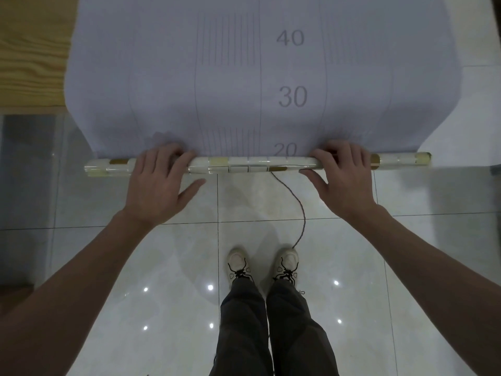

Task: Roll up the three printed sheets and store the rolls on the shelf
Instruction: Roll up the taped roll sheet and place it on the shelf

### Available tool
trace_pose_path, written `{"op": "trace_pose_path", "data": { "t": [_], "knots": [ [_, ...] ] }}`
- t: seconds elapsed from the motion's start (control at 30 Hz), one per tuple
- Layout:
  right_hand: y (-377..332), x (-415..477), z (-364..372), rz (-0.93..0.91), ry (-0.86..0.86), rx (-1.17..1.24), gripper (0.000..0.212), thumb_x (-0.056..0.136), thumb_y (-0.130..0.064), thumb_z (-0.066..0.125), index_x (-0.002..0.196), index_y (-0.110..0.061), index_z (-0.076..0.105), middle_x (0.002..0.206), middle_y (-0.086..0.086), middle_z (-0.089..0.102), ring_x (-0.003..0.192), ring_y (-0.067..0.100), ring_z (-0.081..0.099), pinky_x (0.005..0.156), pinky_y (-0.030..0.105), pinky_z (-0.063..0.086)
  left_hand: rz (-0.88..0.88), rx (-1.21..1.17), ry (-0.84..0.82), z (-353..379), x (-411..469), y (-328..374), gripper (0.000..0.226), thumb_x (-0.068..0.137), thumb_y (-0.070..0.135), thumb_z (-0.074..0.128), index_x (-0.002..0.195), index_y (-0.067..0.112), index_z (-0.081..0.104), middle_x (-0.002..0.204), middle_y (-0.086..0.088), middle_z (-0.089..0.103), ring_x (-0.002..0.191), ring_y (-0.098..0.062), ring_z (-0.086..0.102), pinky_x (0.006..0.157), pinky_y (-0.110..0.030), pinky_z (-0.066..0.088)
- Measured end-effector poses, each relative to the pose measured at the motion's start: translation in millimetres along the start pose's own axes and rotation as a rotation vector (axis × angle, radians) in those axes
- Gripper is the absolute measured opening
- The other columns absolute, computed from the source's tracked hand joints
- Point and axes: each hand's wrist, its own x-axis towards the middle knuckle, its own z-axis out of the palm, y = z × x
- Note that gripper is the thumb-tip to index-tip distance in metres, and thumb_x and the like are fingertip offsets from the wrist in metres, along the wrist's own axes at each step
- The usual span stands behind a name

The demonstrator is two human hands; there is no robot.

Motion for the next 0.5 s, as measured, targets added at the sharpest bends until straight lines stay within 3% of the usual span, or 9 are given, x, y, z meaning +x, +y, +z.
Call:
{"op": "trace_pose_path", "data": {
  "t": [0.1,0.27,0.5],
  "knots": [
    [-1,3,-4,-0.004,-0.009,-0.018,0.038,0.096,-0.046,0.064,0.108,-0.010,0.069,0.103,0.013,0.064,0.094,0.032,0.059,0.085,0.042,0.040,0.001,0.057,0.024,1,3,-1,0.038,0.099,0.038,0.059,0.123,0.009,0.063,0.110,-0.015,0.064,0.093,-0.036,0.058,0.082,-0.045,0.041],
    [1,13,-10,0.001,-0.013,0.021,0.046,0.091,-0.055,0.066,0.104,-0.010,0.064,0.105,0.011,0.064,0.097,0.028,0.055,0.086,0.042,0.041,0.021,0.033,0.071,-2,10,-3,0.026,0.100,0.031,0.059,0.107,0.006,0.063,0.106,-0.013,0.066,0.091,-0.033,0.057,0.080,-0.043,0.041],
    [6,20,-10,0.001,0.021,-0.020,0.044,0.094,-0.051,0.065,0.105,-0.008,0.068,0.104,0.013,0.063,0.097,0.029,0.055,0.083,0.042,0.040,-0.035,0.060,0.056,-5,17,-2,0.039,0.098,0.044,0.059,0.116,0.009,0.062,0.109,-0.014,0.063,0.093,-0.035,0.056,0.083,-0.044,0.040]
  ]
}}
